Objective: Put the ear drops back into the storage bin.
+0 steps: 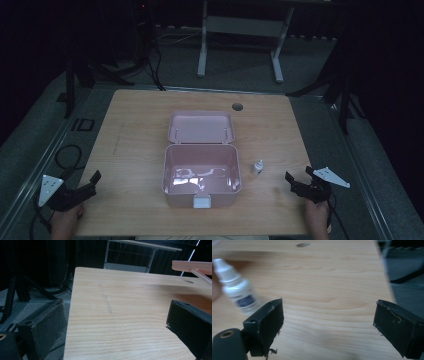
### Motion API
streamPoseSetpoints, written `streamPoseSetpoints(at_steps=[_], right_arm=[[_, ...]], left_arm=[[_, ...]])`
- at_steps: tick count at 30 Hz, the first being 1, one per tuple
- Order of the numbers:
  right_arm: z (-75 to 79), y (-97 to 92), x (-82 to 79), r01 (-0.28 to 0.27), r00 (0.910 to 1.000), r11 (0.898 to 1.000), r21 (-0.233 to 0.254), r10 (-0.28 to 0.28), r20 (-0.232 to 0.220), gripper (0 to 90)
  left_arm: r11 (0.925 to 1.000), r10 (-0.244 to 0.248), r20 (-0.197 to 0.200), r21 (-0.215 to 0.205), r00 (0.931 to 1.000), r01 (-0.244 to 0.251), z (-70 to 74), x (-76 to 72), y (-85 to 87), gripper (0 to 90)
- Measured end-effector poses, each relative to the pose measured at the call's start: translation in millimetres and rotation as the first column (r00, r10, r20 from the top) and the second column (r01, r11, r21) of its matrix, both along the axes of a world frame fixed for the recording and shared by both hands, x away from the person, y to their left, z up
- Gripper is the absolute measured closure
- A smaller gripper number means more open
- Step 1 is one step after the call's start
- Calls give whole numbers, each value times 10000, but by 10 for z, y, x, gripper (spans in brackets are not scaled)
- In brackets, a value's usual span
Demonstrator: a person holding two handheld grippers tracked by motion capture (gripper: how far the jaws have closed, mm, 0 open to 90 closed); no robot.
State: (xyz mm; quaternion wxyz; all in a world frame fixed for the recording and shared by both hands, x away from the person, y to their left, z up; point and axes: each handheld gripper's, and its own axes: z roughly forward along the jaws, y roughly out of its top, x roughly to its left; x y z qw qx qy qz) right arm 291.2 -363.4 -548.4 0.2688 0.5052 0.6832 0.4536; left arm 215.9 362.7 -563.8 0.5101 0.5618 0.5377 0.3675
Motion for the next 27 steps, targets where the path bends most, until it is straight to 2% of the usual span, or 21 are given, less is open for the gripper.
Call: streamPoseSetpoints(at_steps=[1,4,5,7,8,10,13,14,16,17,18,19,20,22,23,25,26,27], right_arm=[[0,0,0,0,10000,10000,0,0,0,91],[3,-19,34,-873,9955,9956,345,885,-349,104],[0,-29,45,-1236,9907,9914,442,1258,-512,125],[-5,-37,47,-1511,9861,9877,413,1535,-630,129],[-2,-42,53,-1835,9796,9814,555,1873,-726,129],[5,-26,66,-2075,9742,9779,239,2088,-851,129],[4,7,105,-2990,9460,9539,-238,2931,-1385,131],[4,15,121,-3429,9272,9392,-180,3353,-1672,129],[15,44,138,-3949,9024,9174,-487,3775,-2076,128],[22,58,148,-4286,8838,9014,-606,4045,-2349,125],[32,74,152,-4558,8689,8863,-822,4230,-2571,125],[44,90,154,-4883,8483,8672,-979,4454,-2863,125],[60,105,158,-5237,8217,8453,-1060,4684,-3248,125],[97,138,153,-5651,7907,8117,-1475,4818,-3776,125],[115,153,156,-5885,7689,7915,-1651,4848,-4167,125],[156,190,147,-6245,7367,7530,-2071,4799,-4763,125],[177,205,149,-6435,7176,7326,-2219,4764,-5080,125],[201,220,147,-6588,7044,7109,-2464,4677,-5339,125]], left_arm=[[10000,0,-1,7,10000,0,0,1,-1,27],[10000,-2,-15,-10,10000,2,0,2,-1,27],[10000,-13,-27,-7,10000,13,0,2,0,27],[10000,-19,-20,-9,10000,19,0,2,0,27],[10000,-15,-22,-14,10000,15,0,2,1,27],[10000,-29,-30,-5,10000,29,0,3,2,27],[10000,-34,-28,-17,10000,34,0,3,3,27],[10000,-34,-30,-28,10000,34,0,4,4,27],[10000,-37,-42,-34,10000,37,0,5,4,27],[10000,-43,-47,-26,10000,43,0,6,4,27],[10000,-45,-46,-28,10000,45,0,5,4,27],[10000,-42,-37,-35,10000,42,0,5,4,27],[10000,-43,-38,-42,10000,43,0,5,5,27],[10000,-49,-51,-34,10000,49,0,6,4,27],[10000,-52,-54,-29,10000,51,0,7,4,27],[10000,-58,-53,-31,10000,58,0,7,4,27],[10000,-56,-54,-31,10000,56,0,7,4,27],[10000,-55,-50,-34,10000,55,0,6,4,27]])
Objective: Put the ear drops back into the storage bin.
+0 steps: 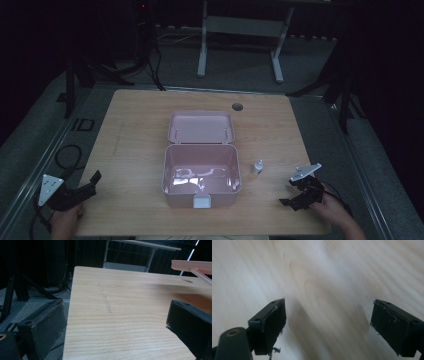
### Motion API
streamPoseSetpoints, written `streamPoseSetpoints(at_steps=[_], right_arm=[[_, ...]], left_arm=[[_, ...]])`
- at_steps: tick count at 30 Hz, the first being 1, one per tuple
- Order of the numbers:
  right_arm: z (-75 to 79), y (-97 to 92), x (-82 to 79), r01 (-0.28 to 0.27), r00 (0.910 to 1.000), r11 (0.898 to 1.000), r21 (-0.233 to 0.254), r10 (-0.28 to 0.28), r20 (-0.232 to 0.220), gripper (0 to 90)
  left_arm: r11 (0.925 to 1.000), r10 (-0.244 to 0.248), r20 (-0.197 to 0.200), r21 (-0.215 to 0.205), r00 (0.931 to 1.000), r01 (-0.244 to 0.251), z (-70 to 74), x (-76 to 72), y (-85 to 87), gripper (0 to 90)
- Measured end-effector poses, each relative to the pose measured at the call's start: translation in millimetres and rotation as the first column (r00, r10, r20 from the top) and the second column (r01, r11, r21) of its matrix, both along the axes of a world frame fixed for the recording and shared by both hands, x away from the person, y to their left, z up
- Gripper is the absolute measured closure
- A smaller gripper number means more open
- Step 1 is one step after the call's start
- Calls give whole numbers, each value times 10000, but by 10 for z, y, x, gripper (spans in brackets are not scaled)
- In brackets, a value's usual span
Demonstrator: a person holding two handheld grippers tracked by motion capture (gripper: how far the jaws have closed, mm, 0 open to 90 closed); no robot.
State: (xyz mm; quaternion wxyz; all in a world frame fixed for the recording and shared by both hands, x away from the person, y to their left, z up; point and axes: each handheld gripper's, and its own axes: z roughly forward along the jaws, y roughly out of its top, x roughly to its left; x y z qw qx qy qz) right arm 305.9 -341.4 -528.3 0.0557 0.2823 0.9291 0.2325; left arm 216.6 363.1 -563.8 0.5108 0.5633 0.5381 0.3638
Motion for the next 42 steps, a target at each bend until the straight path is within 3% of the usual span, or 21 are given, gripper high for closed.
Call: streamPoseSetpoints(at_steps=[2,3,5,8,10,12,14,15,16,17,18,20,22,26,29,34,35,36,42], right_arm=[[49,31,-2,-215,9989,9970,-743,182,-443,125],[81,56,1,-411,9971,9903,-1326,321,-694,125],[117,87,-2,-575,9953,9803,-1889,416,-869,125],[182,152,8,-1002,9891,9522,-2887,639,-1323,125],[200,190,18,-1180,9842,9395,-3215,677,-1634,125],[211,244,29,-1474,9743,9197,-3638,717,-2135,125],[211,281,38,-1708,9624,9074,-3841,701,-2624,124],[214,301,39,-1860,9573,8954,-4046,724,-2799,124],[219,325,32,-2078,9539,8817,-4236,868,-2874,124],[233,351,9,-2238,9577,8654,-4483,1099,-2659,124],[251,372,-11,-2395,9580,8570,-4563,1324,-2542,113],[286,403,-10,-2553,9494,8670,-4280,1411,-2805,106],[309,422,5,-2420,9515,8747,-4199,1290,-2794,106],[318,450,51,-2345,9511,8737,-4263,1156,-2864,113],[318,445,123,-2363,9441,8822,-4073,1093,-3110,150],[298,442,242,-2036,9528,8835,-4219,797,-2928,149],[292,444,265,-2007,9518,8850,-4200,747,-2974,149],[286,449,292,-2034,9532,8794,-4305,773,-2923,149],[297,488,428,-1990,9568,8837,-4237,816,-2791,149]], left_arm=[[10000,-10,-7,16,10000,10,0,1,-1,27],[10000,-17,-8,17,10000,17,0,1,-1,27],[10000,-18,-9,22,10000,18,0,1,-1,27],[10000,-27,-7,14,10000,27,0,1,0,27],[10000,-32,-7,24,10000,32,0,1,-1,27],[10000,-34,4,14,10000,34,0,-1,0,27],[10000,-40,2,11,10000,40,0,0,0,27],[10000,-40,1,15,10000,40,0,1,0,27],[10000,-47,0,16,10000,47,0,1,0,26],[10000,-42,11,8,10000,42,0,0,0,26],[10000,-46,20,-9,10000,46,0,-1,0,26],[10000,-52,21,-8,10000,52,0,-1,1,26],[10000,-55,20,-4,10000,55,0,-1,0,26],[10000,-61,23,-12,10000,61,0,-1,2,26],[10000,-62,28,-4,10000,62,0,-3,1,26],[10000,-67,25,-4,10000,67,0,-2,1,26],[10000,-67,27,-6,10000,67,0,-2,1,26],[10000,-71,26,-5,10000,71,0,-2,1,26],[10000,-77,27,-2,10000,77,0,-2,0,26]])
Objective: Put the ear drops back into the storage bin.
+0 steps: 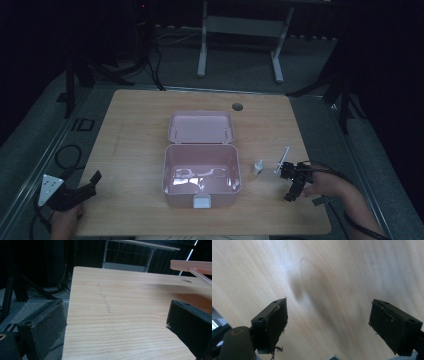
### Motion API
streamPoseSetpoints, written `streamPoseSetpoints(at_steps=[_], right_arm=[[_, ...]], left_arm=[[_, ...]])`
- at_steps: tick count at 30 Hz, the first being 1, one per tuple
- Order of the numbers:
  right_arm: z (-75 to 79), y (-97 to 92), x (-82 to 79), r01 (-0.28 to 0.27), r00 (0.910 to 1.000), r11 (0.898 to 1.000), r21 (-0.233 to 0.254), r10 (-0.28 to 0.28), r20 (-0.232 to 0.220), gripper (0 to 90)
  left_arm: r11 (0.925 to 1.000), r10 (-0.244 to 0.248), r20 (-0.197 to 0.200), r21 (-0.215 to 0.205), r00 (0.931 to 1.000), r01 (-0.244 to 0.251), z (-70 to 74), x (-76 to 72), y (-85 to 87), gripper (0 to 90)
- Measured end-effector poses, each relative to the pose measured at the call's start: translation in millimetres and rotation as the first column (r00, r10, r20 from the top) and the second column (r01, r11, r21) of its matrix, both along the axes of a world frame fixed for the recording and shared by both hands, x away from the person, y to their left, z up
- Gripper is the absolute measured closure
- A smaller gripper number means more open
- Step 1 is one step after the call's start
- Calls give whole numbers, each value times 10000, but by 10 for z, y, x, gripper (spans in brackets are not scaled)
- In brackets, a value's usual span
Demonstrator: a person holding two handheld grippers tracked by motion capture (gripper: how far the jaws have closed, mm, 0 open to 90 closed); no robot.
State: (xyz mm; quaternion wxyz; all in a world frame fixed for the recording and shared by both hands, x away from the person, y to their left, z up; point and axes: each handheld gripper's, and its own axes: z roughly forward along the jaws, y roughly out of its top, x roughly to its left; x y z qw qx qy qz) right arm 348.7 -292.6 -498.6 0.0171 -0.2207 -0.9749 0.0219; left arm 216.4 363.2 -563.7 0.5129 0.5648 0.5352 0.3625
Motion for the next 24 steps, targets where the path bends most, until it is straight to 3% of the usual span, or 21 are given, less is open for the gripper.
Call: streamPoseSetpoints(at_steps=[15,24], right_arm=[[22,241,366,-153,9999,9998,90,152,59,206],[8,417,478,-461,9989,9987,229,461,-25,266]], left_arm=[[10000,-28,7,-4,10000,28,0,0,0,26],[10000,-48,18,-4,10000,48,0,-1,1,26]])
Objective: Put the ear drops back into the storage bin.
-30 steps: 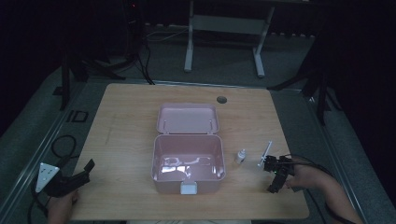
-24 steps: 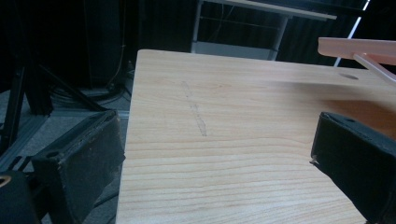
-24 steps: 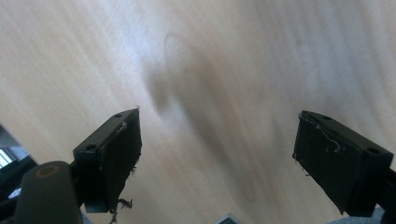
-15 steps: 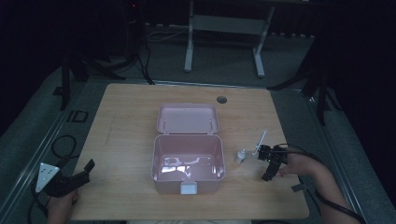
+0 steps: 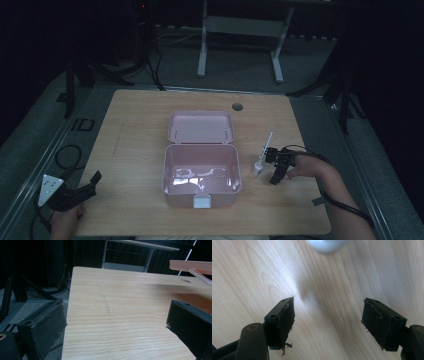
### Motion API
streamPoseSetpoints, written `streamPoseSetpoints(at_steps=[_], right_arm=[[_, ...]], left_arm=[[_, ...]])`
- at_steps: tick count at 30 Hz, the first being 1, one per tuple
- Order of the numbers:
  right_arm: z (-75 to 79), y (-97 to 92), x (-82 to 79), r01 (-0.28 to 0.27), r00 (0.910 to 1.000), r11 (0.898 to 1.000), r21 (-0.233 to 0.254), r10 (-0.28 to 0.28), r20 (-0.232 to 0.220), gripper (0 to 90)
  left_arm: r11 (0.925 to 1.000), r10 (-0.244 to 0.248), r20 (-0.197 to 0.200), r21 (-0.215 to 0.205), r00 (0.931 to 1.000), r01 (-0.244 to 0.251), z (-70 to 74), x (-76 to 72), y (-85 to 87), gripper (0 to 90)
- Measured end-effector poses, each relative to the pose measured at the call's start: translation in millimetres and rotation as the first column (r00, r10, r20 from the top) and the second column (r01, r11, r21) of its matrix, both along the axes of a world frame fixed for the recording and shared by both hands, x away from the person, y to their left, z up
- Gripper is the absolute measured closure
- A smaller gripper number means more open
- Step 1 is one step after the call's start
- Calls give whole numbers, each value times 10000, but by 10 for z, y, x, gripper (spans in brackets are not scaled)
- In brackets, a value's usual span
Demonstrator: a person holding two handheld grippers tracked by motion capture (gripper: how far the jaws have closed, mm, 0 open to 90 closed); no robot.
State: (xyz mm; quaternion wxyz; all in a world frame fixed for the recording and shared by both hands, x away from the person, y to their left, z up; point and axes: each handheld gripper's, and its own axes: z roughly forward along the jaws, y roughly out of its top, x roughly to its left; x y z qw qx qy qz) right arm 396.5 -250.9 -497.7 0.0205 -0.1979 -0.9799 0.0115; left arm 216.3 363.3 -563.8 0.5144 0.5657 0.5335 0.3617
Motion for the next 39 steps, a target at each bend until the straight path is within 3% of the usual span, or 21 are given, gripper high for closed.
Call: streamPoseSetpoints(at_steps=[17,28,34,39], right_arm=[[-28,314,123,-798,9968,9967,144,797,37,347],[-47,493,187,-1373,9905,9905,-99,1372,-120,416],[-85,569,193,-1900,9818,9813,-299,1901,-17,464],[-107,609,180,-2415,9703,9692,-490,2419,18,593]], left_arm=[[10000,-22,7,4,10000,22,0,0,-1,26],[10000,-35,24,-15,10000,35,0,-2,2,26],[10000,-41,26,-19,10000,41,0,-2,2,26],[10000,-44,24,-23,10000,44,0,-1,2,26]])
